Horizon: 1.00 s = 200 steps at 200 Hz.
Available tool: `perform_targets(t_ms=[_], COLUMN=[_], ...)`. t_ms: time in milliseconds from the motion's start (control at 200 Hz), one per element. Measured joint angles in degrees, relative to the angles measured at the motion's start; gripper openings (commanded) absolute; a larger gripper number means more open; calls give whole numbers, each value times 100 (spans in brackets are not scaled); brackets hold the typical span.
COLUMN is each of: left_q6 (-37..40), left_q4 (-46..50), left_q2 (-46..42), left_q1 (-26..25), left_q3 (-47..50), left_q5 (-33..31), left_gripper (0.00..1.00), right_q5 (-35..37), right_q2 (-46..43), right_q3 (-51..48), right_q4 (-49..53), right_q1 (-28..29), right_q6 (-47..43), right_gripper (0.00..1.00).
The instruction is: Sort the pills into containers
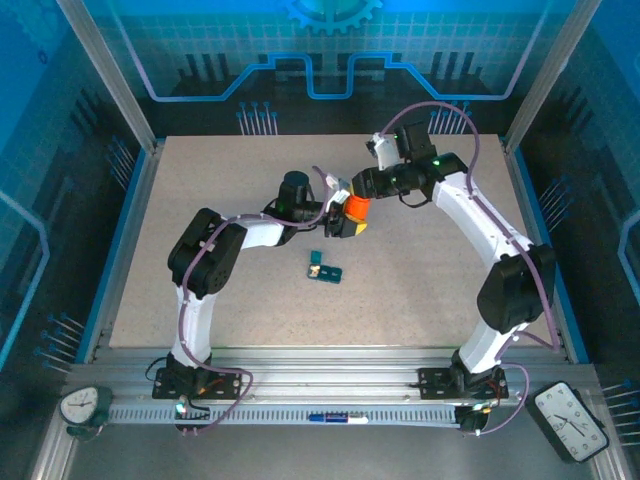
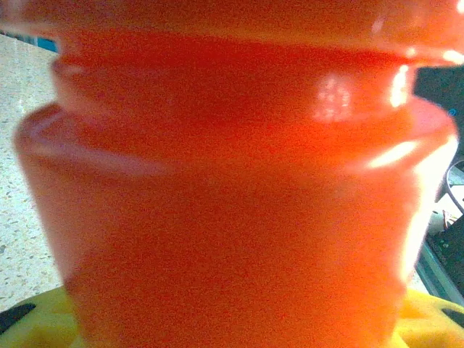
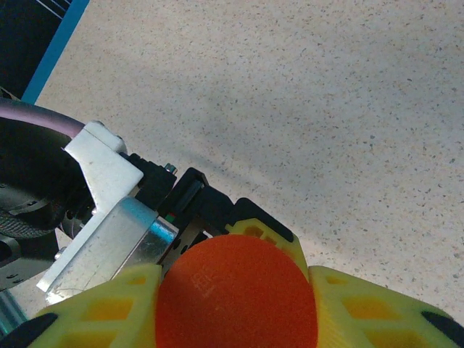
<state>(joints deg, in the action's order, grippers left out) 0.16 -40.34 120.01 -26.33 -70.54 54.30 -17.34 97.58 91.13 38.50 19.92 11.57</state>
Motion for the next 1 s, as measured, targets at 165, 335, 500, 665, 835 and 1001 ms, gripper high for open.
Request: perform_targets(t_ms=[165,335,500,665,835,1001], left_q6=[-4,-2,2,2,24,39], left_q4=[22,28,66,133,160,160], left_q2=[0,0,0,0,0,0], left_q1=[-2,-4,-22,-74,-111,-125], left_q3=[0,0,0,0,0,0], left_q5=[-7,-24,-26,-48,-48,-46], left_gripper=[0,0,0,0,0,0], right_q5=[-72,-68,55,238,256,166], right_q2=[-28,-31,-31,-48,-81,-87], right_q3=[-107,-107,-52,11,11,24], right_q4=[-136,-111,44,304,431,562], right_q1=[-37,-50,-48,-44,-66,-164], right_q6=[68,63,-24,-160,-225,-240], right_gripper=[28,28,27,25,25,25])
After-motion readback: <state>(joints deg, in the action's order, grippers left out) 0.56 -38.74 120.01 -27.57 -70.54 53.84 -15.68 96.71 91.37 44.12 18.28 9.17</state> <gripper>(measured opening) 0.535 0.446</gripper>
